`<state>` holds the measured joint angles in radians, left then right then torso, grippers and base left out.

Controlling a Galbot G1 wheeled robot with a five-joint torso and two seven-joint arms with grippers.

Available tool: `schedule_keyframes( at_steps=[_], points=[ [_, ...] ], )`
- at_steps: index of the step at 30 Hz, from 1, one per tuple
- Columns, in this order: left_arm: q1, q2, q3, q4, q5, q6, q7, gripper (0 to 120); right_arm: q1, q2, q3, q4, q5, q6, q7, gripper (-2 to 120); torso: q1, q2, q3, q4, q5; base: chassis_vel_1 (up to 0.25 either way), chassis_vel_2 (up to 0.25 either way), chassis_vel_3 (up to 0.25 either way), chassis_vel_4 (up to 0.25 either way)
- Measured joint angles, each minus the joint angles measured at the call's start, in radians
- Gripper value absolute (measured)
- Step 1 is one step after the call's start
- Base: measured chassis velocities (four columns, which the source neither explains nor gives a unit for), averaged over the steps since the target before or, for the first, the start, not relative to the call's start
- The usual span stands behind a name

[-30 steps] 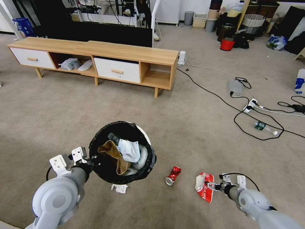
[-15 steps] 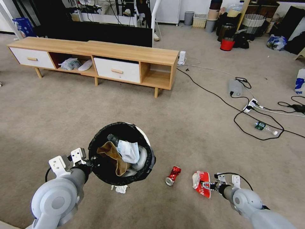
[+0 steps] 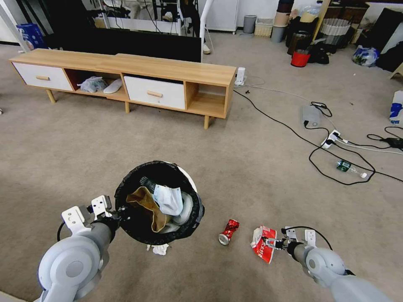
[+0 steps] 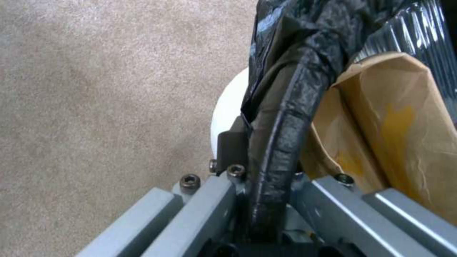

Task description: Pick up the trash bin and place the garbage on the floor into it.

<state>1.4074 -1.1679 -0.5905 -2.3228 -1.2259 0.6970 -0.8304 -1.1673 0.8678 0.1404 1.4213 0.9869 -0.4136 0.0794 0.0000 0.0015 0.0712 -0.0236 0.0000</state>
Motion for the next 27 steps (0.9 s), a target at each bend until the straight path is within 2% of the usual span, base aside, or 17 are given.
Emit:
schedule_keyframes(
  at_steps=[8, 27],
  points=[
    [0.001, -0.005, 0.001, -0.004, 0.003, 0.0, 0.001, 0, -0.023, 0.0, 0.01, 0.035, 0.024, -0.003, 0.023, 100, 0.0, 0.0, 0.0, -0.0001, 0.0, 0.0, 0.0, 0.0, 0.0],
    [0.008, -0.007, -0.002, -0.007, 0.008, 0.0, 0.004, 0, 0.002, 0.02, -0.008, 0.024, 0.029, -0.002, 0.031, 100, 0.0, 0.0, 0.0, 0.0, 0.0, 0.0, 0.0, 0.0, 0.0]
  ],
)
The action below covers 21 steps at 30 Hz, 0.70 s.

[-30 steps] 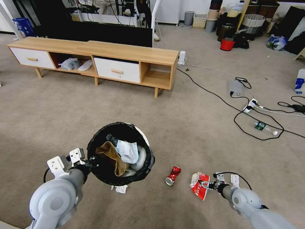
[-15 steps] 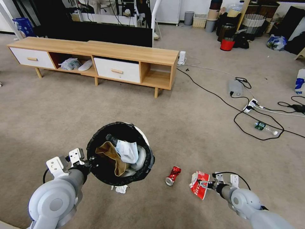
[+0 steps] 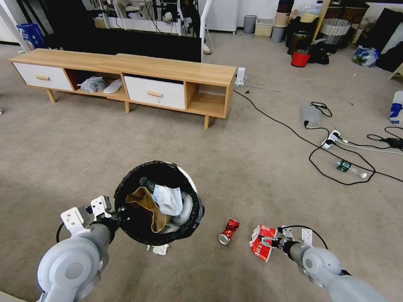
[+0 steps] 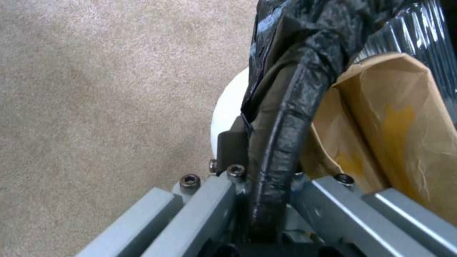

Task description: Pick up the trash bin and place the garbage on the floor into it.

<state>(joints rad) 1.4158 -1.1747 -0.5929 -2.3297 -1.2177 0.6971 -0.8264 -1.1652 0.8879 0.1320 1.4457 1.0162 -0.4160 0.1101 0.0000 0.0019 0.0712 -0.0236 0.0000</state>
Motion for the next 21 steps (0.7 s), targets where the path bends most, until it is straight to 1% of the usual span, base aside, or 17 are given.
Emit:
schedule_keyframes(
  at_steps=[21],
  points=[
    [-0.013, 0.004, 0.009, 0.019, 0.0, 0.001, 0.004, 0, 0.02, 0.012, -0.016, -0.027, -0.008, 0.005, -0.006, 100, 0.0, 0.0, 0.0, 0.0, 0.0, 0.0, 0.0, 0.0, 0.0]
  ],
)
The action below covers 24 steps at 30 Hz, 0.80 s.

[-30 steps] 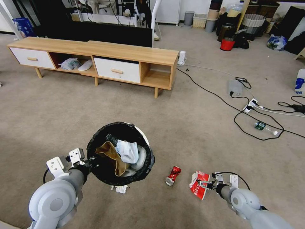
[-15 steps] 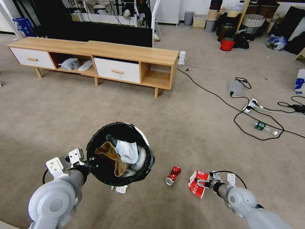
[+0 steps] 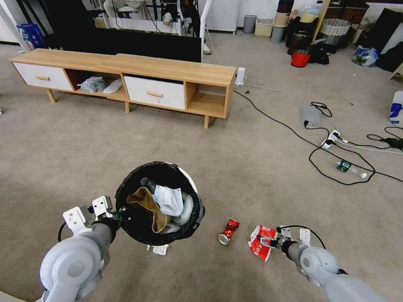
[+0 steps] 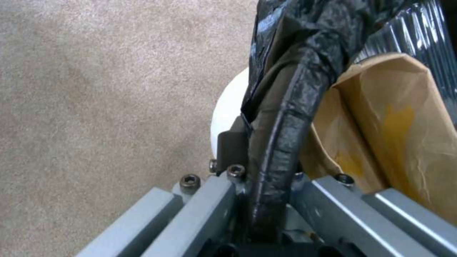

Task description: Pick up the trash bin and place the garbage on the floor into it.

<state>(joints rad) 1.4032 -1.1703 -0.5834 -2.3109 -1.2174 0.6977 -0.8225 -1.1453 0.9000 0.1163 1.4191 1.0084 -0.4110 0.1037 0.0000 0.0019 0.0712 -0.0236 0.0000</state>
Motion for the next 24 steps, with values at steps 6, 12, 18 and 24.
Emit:
schedule_keyframes(
  at_steps=[6, 12, 18, 24],
  points=[
    [-0.004, 0.002, -0.001, 0.004, -0.002, 0.0, 0.0, 0, 0.013, 0.008, -0.008, -0.009, -0.001, 0.001, -0.001, 100, 0.0, 0.0, 0.0, 0.0, 0.0, 0.0, 0.0, 0.0, 0.0],
    [-0.007, 0.002, -0.003, 0.008, -0.003, 0.0, 0.0, 0, 0.022, 0.012, -0.017, -0.017, -0.003, 0.002, -0.001, 100, 0.0, 0.0, 0.0, 0.0, 0.0, 0.0, 0.0, 0.0, 0.0],
    [-0.009, 0.0, -0.004, 0.011, -0.004, 0.0, 0.001, 0, 0.027, 0.016, -0.022, -0.021, -0.005, 0.003, -0.002, 100, 0.0, 0.0, 0.0, 0.0, 0.0, 0.0, 0.0, 0.0, 0.0],
    [-0.011, 0.0, -0.004, 0.013, -0.004, 0.0, 0.001, 0, 0.031, 0.021, -0.026, -0.025, -0.009, 0.004, -0.002, 100, 0.0, 0.0, 0.0, 0.0, 0.0, 0.0, 0.0, 0.0, 0.0]
  ],
)
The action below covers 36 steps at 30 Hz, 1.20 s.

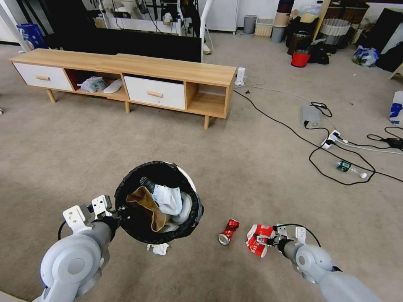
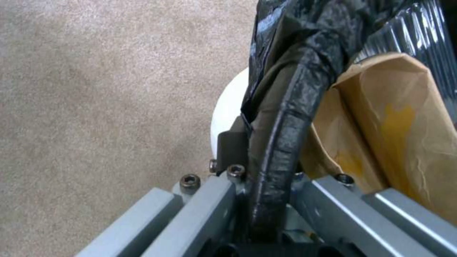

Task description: Pick up the trash bin and place the garbage on the floor into it.

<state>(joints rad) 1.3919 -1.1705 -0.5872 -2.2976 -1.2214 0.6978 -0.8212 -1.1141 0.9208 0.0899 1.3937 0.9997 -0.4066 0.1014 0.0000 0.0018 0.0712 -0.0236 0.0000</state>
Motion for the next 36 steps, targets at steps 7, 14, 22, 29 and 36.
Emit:
schedule_keyframes(
  at_steps=[7, 14, 22, 29, 36],
  points=[
    [-0.003, 0.001, -0.001, 0.002, -0.002, 0.0, 0.0, 0, 0.014, 0.008, -0.016, -0.007, -0.004, 0.002, -0.001, 100, 0.0, 0.0, 0.0, 0.0, 0.0, 0.0, 0.0, 0.0, 0.0],
    [-0.003, 0.0, -0.003, 0.005, -0.002, -0.001, 0.002, 0, 0.025, 0.013, -0.028, -0.011, -0.005, 0.004, 0.0, 100, 0.0, 0.0, 0.0, 0.0, 0.0, 0.0, 0.0, 0.0, 0.0],
    [-0.005, -0.001, 0.0, 0.007, -0.001, -0.001, 0.003, 0, 0.027, 0.013, -0.031, -0.011, -0.005, 0.006, 0.001, 100, 0.0, 0.0, 0.0, 0.0, 0.0, 0.0, 0.0, 0.0, 0.0],
    [-0.006, 0.001, 0.005, 0.01, 0.0, -0.001, 0.003, 0, 0.034, 0.015, -0.041, -0.012, -0.005, 0.007, 0.005, 99, 0.0, 0.0, 0.0, 0.0, 0.0, 0.0, 0.0, 0.0, 0.0],
    [-0.007, 0.001, 0.005, 0.011, 0.001, -0.001, 0.005, 0, 0.038, 0.021, -0.047, -0.012, -0.004, 0.008, 0.007, 80, 0.0, 0.0, 0.0, 0.0, 0.0, 0.0, 0.0, 0.0, 0.0]
  ],
)
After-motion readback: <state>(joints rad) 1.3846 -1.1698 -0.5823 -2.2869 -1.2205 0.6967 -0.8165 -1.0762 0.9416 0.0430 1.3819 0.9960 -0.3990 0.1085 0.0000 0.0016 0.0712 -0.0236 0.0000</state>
